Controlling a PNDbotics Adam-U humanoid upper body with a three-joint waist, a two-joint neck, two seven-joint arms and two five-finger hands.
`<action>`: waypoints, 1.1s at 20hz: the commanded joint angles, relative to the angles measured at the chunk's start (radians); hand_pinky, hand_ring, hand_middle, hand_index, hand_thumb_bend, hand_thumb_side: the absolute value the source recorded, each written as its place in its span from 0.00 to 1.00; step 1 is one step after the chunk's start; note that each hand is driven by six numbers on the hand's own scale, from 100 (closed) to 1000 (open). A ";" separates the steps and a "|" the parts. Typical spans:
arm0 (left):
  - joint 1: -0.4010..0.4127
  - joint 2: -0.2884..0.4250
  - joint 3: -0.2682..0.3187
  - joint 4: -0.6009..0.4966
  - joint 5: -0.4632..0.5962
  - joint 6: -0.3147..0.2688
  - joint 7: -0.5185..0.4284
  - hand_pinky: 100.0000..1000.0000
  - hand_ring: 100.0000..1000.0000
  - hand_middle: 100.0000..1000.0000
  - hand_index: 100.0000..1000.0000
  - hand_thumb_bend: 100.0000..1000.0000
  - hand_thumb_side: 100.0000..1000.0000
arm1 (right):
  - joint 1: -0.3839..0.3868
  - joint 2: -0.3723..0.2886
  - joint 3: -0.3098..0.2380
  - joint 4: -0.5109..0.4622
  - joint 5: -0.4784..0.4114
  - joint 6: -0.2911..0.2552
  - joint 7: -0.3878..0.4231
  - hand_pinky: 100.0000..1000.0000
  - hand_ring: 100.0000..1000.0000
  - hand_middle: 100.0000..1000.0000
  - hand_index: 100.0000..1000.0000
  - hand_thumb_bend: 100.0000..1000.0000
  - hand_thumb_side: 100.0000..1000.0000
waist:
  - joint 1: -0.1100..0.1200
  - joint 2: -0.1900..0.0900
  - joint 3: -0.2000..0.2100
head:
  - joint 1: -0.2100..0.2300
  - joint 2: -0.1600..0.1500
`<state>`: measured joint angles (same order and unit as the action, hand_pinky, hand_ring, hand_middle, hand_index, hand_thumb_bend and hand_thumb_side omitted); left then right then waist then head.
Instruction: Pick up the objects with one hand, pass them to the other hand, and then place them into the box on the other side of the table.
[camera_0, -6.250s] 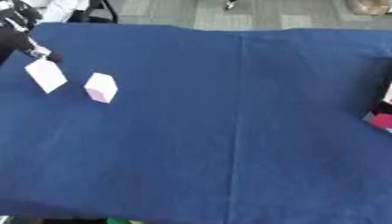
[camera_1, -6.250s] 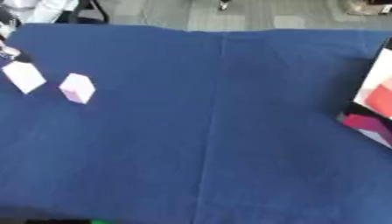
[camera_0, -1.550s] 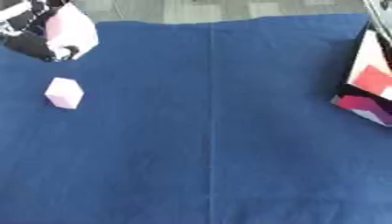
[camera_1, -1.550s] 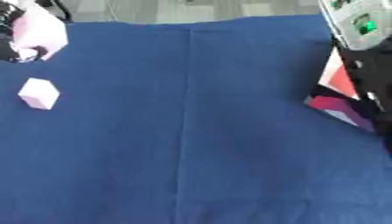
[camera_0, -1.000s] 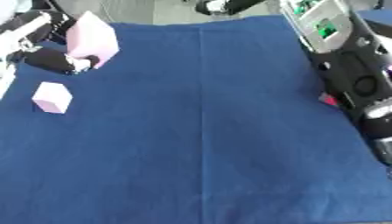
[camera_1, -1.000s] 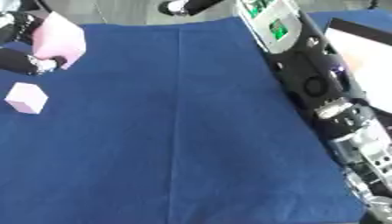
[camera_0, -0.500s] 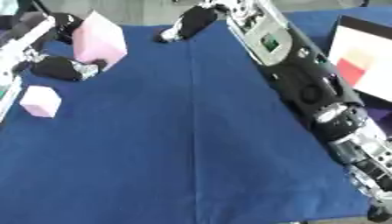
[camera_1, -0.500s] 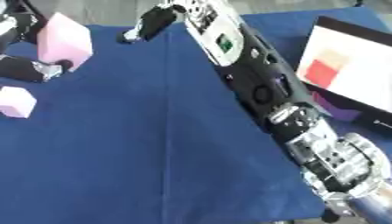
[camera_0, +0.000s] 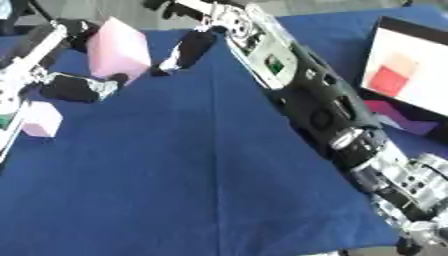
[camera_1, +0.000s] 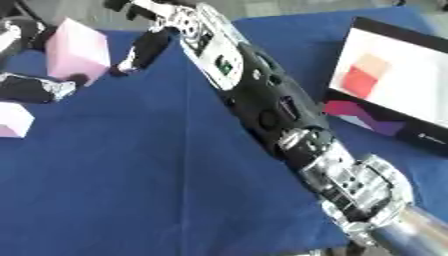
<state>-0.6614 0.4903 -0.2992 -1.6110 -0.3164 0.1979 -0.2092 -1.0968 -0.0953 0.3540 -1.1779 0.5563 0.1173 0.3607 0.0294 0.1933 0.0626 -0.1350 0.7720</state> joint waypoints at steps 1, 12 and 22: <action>-0.004 0.014 0.000 -0.026 -0.015 -0.019 0.024 0.77 0.70 0.55 0.49 0.00 0.00 | -0.013 0.005 0.003 -0.011 0.006 -0.002 0.009 0.90 0.84 0.85 0.88 0.56 0.10 | -0.005 -0.037 0.002 | -0.003 -0.002; 0.016 0.014 -0.019 -0.012 -0.031 -0.052 0.021 0.76 0.69 0.55 0.49 0.00 0.00 | -0.003 0.017 0.019 -0.042 -0.028 0.027 0.014 0.90 0.84 0.85 0.88 0.55 0.08 | -0.003 -0.035 -0.002 | 0.005 -0.002; 0.028 0.020 -0.016 0.012 -0.023 -0.134 0.010 0.76 0.69 0.55 0.49 0.00 0.00 | 0.003 0.025 0.032 -0.047 -0.049 0.023 0.047 0.90 0.83 0.84 0.88 0.53 0.06 | -0.002 -0.031 -0.001 | 0.003 -0.002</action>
<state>-0.6241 0.4916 -0.3178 -1.5918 -0.3362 0.0730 -0.2006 -1.0724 -0.0798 0.3876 -1.1959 0.5142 0.1428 0.4033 0.0294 0.1933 0.0612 -0.1306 0.7720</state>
